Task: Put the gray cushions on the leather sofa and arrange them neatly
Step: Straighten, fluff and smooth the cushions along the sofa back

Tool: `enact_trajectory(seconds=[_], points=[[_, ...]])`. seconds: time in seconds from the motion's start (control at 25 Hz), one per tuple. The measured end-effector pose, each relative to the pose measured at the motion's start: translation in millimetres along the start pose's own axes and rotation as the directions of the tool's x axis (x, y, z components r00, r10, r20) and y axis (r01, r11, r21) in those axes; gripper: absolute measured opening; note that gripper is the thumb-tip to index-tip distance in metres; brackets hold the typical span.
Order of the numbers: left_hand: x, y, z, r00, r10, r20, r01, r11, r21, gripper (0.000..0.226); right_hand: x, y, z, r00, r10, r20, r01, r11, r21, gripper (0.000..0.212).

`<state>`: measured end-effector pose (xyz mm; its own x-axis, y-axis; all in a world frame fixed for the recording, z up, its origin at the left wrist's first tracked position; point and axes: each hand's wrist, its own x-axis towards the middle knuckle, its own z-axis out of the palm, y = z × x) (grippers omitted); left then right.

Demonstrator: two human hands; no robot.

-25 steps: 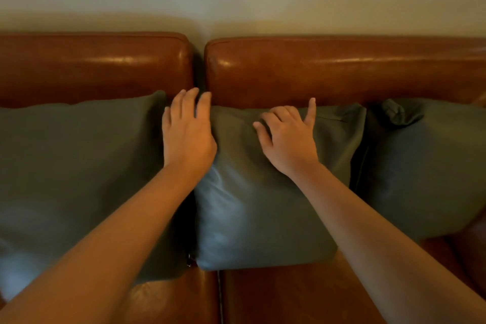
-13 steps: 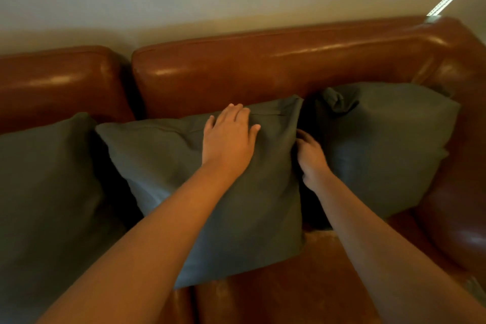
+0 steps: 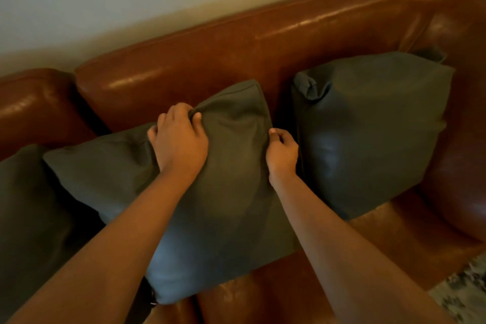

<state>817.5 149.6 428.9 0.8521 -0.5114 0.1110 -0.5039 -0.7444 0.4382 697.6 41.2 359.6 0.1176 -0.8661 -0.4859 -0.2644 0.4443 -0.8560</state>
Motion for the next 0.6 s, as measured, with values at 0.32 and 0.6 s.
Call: enact_trajectory(seconds=[0.32,0.6], points=[[21.8,39.1,-0.7,0.988,0.153,0.009,-0.153,0.988,-0.01,0.025,5.4,-43.8,-0.5,0.899,-0.377,0.223,0.395,0.918,-0.041,0.015],[-16.2,56.3,12.3,0.749,0.662,0.031,-0.652,0.727,0.218,0.037,-34.1,48.5,-54.8,0.968,-0.108,0.225,0.152,0.971,-0.186,0.037]])
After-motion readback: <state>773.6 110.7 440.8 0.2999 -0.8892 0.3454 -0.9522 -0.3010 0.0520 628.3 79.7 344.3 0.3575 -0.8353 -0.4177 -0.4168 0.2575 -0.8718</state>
